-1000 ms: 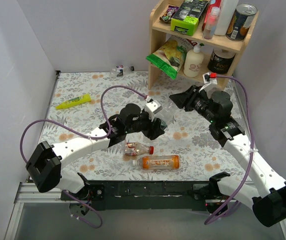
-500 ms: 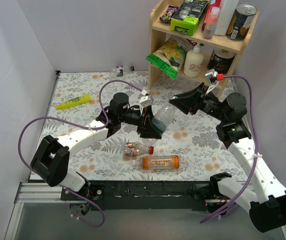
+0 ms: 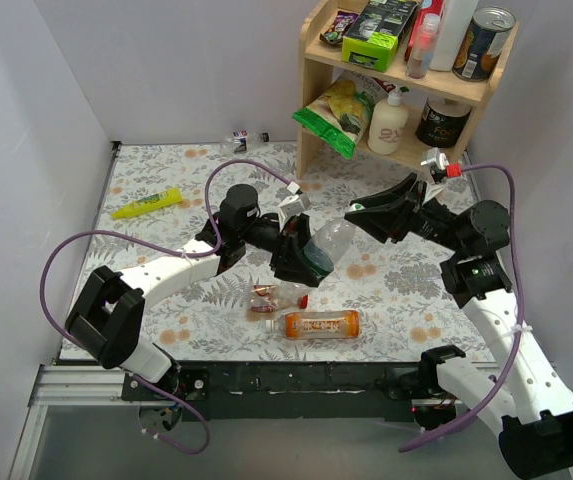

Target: Unscrew the bottle caps

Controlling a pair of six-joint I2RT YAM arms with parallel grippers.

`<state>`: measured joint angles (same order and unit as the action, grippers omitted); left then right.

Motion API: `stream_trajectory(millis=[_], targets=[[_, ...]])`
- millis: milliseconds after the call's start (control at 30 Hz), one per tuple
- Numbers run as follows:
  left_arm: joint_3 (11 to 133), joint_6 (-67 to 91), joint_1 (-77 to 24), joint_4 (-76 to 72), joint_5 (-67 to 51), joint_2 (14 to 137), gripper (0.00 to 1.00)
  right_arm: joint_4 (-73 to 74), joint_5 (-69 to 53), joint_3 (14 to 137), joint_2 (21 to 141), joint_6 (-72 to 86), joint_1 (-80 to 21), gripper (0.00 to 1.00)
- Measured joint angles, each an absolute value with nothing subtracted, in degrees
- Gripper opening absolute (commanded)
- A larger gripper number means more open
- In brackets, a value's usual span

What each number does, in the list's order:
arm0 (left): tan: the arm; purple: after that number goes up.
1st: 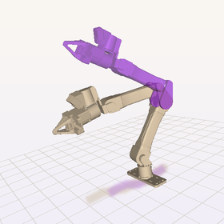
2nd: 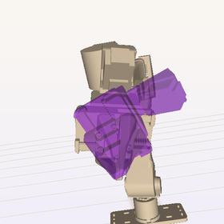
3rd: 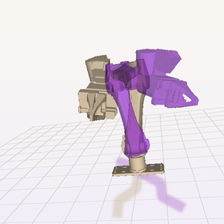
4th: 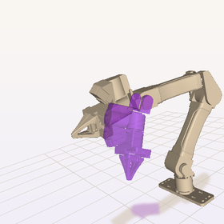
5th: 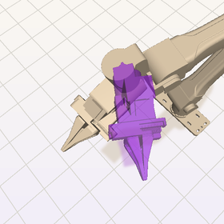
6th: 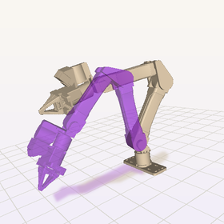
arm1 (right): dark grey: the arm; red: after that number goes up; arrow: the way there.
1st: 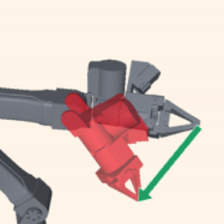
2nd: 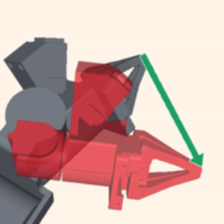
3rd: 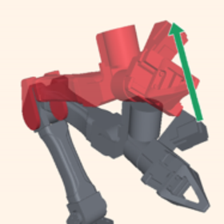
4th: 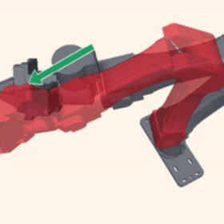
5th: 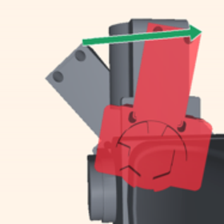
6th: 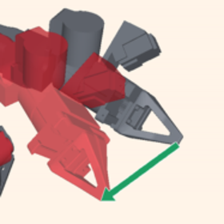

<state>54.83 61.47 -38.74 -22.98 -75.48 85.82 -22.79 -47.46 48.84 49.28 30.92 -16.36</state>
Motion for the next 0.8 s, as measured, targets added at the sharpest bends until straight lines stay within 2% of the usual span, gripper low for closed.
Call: stream_trajectory(millis=[367, 667, 800], targets=[[56.2, 58.0, -38.7, -19.1, -75.8, 85.9, 0.52, -17.7, -45.6, 48.8, 46.0, 27.6, -16.1, 0.27], [57.3, 56.6, -38.7, -16.6, -78.6, 86.7, 0.52, -17.9, -48.6, 48.8, 45.8, 26.7, -15.8, 0.29], [60.4, 50.3, -38.9, -8.1, -75.1, 87.0, 0.52, -16.6, -46.7, 49.1, 45.6, 25.3, -15.6, 0.29]])
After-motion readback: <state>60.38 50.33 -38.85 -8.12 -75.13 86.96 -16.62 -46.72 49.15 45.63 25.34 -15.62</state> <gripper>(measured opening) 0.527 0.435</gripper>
